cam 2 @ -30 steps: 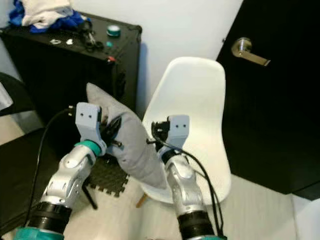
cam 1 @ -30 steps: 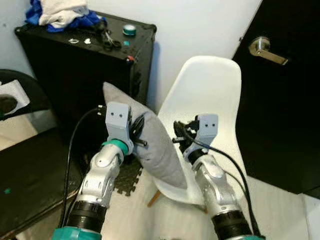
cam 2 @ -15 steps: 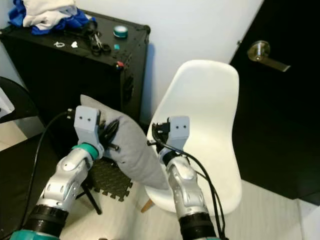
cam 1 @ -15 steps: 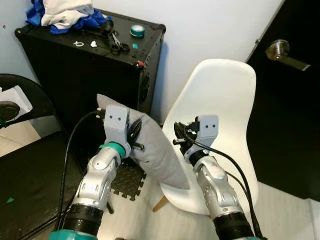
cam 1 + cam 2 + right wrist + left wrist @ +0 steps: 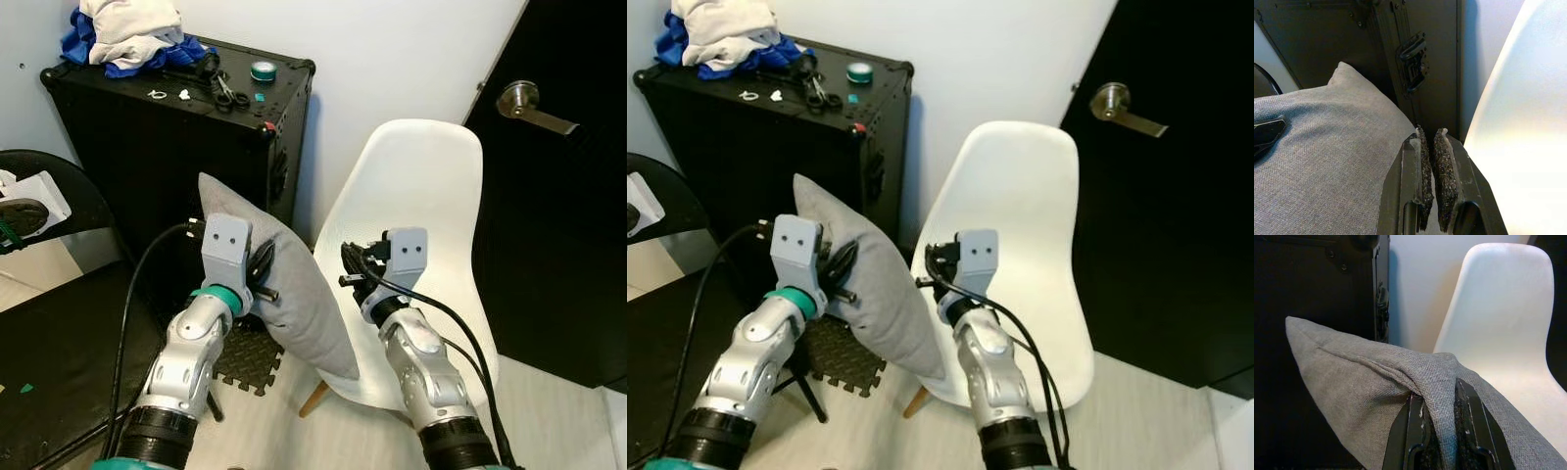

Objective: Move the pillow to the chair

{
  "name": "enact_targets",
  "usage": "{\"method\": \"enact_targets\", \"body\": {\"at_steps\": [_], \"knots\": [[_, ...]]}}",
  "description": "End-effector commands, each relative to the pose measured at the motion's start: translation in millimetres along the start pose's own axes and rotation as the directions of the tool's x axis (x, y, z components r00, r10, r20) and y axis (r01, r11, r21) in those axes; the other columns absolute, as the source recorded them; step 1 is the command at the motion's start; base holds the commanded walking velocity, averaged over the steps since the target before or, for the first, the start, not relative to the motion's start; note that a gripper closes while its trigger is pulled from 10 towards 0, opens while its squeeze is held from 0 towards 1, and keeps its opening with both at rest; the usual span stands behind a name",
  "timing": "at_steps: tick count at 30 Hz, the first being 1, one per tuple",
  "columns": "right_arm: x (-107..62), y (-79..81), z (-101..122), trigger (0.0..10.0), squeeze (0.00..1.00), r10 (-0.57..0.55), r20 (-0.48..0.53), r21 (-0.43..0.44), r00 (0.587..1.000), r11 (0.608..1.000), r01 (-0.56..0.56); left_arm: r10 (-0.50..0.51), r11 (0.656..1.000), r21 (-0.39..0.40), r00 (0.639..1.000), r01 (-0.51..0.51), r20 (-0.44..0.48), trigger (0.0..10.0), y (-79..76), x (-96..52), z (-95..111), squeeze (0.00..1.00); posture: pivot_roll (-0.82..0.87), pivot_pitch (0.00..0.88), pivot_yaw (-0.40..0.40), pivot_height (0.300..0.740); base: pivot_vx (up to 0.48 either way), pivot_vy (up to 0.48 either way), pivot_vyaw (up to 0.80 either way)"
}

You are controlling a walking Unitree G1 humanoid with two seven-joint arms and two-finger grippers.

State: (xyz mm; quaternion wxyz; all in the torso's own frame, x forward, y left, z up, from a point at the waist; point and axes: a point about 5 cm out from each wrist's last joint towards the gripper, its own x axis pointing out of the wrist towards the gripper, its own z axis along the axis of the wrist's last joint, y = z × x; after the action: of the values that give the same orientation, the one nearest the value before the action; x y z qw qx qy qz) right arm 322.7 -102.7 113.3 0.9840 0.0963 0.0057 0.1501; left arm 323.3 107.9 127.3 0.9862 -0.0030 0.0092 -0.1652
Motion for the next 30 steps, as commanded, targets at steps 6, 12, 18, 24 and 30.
{"method": "enact_targets", "body": {"at_steps": [6,12,18,24,30], "knots": [[-3.1,-3.8,-8.0,10.0,0.0,-0.01,-0.042,-0.01,0.999,1.0,0.009,-0.022,0.999,0.029,0.996,0.02,0.086,10.0,-5.9,1.2,17.7,0.0,0.06,0.032,-0.009,0.74,0.0,-0.307,0.0],[-2.1,-3.5,-7.7,10.0,0.0,-0.008,-0.043,-0.011,0.999,1.0,0.008,-0.019,0.999,0.028,0.996,0.017,0.087,10.0,-5.7,0.9,18.1,0.0,0.06,0.032,-0.011,0.74,0.0,-0.307,0.0],[-1.7,-2.9,-7.5,10.0,0.0,-0.01,-0.041,-0.009,0.999,1.0,0.01,-0.021,0.999,0.026,0.996,0.018,0.088,10.0,-6.4,1.0,18.6,0.0,0.06,0.033,-0.008,0.74,0.0,-0.309,0.0],[-2.9,-4.2,-8.2,10.0,0.0,-0.019,-0.042,-0.006,0.999,1.0,0.019,-0.029,0.999,0.027,0.996,0.027,0.084,10.0,-7.5,2.2,18.9,0.0,0.06,0.033,-0.008,0.74,0.0,-0.306,0.0],[-3.6,-4.4,-8.7,10.0,0.0,-0.022,-0.042,-0.005,0.999,1.0,0.022,-0.033,0.999,0.028,0.996,0.03,0.083,10.0,-7.7,2.4,19.1,0.0,0.06,0.033,-0.008,0.74,0.0,-0.309,0.0]]}}
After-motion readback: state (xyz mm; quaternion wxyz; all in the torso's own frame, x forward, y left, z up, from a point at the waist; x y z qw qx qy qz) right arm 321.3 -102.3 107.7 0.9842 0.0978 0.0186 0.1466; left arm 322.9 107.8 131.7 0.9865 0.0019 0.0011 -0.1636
